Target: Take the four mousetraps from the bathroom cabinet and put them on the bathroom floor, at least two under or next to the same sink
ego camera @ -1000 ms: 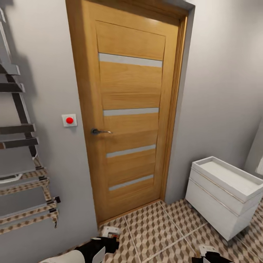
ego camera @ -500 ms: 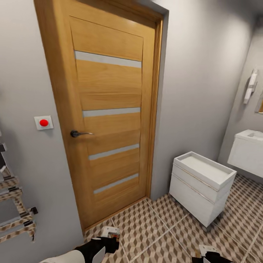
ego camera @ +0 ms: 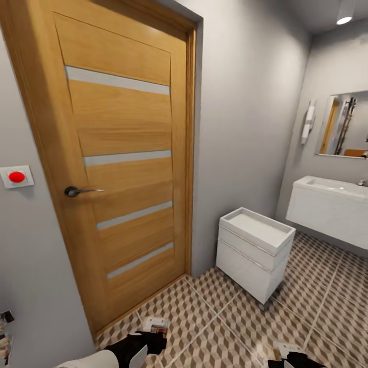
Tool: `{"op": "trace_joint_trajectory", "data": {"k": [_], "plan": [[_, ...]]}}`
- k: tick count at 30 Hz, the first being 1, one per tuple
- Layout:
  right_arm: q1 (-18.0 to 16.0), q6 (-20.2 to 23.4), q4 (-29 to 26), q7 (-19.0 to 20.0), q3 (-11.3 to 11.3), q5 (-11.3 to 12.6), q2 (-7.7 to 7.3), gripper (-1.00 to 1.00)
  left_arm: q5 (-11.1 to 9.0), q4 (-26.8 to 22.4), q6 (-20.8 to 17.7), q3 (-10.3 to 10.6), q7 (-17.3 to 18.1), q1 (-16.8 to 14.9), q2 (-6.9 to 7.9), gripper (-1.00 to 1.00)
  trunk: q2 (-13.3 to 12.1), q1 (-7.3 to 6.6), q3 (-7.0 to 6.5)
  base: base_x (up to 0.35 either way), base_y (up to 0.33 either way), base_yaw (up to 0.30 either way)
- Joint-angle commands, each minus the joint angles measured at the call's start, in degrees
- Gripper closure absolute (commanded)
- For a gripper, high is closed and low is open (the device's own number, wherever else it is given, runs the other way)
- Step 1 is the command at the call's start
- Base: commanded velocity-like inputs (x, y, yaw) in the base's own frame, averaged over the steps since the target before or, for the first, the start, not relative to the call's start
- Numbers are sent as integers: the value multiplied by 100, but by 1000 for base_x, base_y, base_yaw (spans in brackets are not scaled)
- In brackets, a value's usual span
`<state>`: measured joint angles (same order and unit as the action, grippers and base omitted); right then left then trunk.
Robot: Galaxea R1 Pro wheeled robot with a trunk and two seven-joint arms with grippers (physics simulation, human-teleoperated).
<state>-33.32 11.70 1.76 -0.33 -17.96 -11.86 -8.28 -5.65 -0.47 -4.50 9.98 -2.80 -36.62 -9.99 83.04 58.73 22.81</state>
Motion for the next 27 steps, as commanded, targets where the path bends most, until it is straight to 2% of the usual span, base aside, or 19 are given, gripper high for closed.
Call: {"op": "trace_joint_trajectory", "data": {"k": [1,27], "plan": [[-8,8,10,-3,-47,-53,-1,100,-50,-6,-25,48,-28,-3,-1,100,4,0,6,0,0,-300],[-8,8,9,-5,-47,-53,2,100,-50,-6,-25,48,-28,-3,-1,100,4,0,6,0,0,-300]]}}
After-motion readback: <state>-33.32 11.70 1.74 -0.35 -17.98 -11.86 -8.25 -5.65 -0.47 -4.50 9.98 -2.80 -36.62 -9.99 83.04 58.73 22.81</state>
